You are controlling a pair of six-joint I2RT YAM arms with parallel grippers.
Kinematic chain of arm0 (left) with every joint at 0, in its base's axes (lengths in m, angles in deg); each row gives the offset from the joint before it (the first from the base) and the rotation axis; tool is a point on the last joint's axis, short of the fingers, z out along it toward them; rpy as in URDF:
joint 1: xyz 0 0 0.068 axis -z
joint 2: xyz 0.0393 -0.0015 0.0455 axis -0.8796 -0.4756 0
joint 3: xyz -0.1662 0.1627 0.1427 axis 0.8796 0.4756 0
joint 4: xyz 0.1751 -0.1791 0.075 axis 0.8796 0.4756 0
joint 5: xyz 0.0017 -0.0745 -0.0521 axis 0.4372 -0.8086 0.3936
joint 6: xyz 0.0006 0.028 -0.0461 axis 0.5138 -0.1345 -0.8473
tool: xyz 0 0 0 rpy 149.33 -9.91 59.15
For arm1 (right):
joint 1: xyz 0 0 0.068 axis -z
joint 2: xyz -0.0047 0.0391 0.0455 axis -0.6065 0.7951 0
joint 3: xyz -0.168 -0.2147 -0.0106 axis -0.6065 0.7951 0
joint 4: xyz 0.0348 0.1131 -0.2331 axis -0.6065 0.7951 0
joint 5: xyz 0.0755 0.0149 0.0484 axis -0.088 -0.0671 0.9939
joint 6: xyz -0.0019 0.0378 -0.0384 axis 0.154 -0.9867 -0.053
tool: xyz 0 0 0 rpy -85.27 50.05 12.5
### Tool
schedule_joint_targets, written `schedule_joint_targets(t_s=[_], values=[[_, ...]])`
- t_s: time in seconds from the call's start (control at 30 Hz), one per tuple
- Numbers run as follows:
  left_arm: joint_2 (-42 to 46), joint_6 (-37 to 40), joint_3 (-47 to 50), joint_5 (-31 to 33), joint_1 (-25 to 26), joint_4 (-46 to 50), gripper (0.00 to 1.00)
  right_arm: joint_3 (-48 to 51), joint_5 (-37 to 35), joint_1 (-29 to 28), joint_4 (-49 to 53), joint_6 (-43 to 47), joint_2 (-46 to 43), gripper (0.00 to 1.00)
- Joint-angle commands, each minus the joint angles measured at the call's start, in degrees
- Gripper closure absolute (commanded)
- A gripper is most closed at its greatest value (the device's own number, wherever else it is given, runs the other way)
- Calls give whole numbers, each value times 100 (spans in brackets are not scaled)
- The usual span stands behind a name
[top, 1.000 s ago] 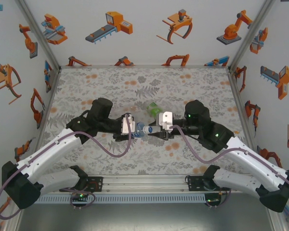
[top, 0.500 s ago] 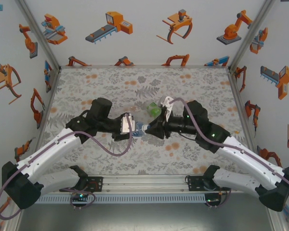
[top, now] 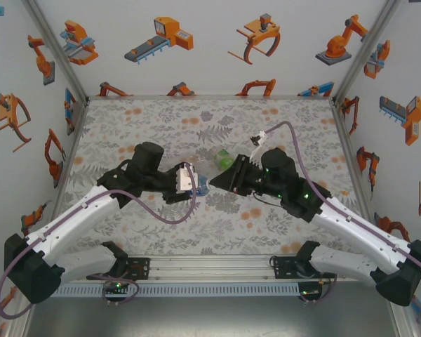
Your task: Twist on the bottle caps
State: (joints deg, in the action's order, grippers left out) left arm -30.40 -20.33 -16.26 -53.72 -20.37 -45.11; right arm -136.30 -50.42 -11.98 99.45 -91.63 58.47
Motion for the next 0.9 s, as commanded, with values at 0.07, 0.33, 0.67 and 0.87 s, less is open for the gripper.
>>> schedule_joint_targets(t_s=[0.07, 0.33, 0.67, 0.87], values=[[91, 127, -82, -700, 121, -148, 100, -409, 135, -3, 63, 2742, -386, 51], [159, 151, -51, -694, 122, -117, 100, -701, 1277, -7, 646, 6367, -588, 43], [160, 183, -49, -740, 122, -91, 100, -883, 2275, -6, 1128, 8795, -182, 42], [168, 194, -66, -740, 122, -53, 100, -590, 2376, -4, 540, 8673, -147, 51]])
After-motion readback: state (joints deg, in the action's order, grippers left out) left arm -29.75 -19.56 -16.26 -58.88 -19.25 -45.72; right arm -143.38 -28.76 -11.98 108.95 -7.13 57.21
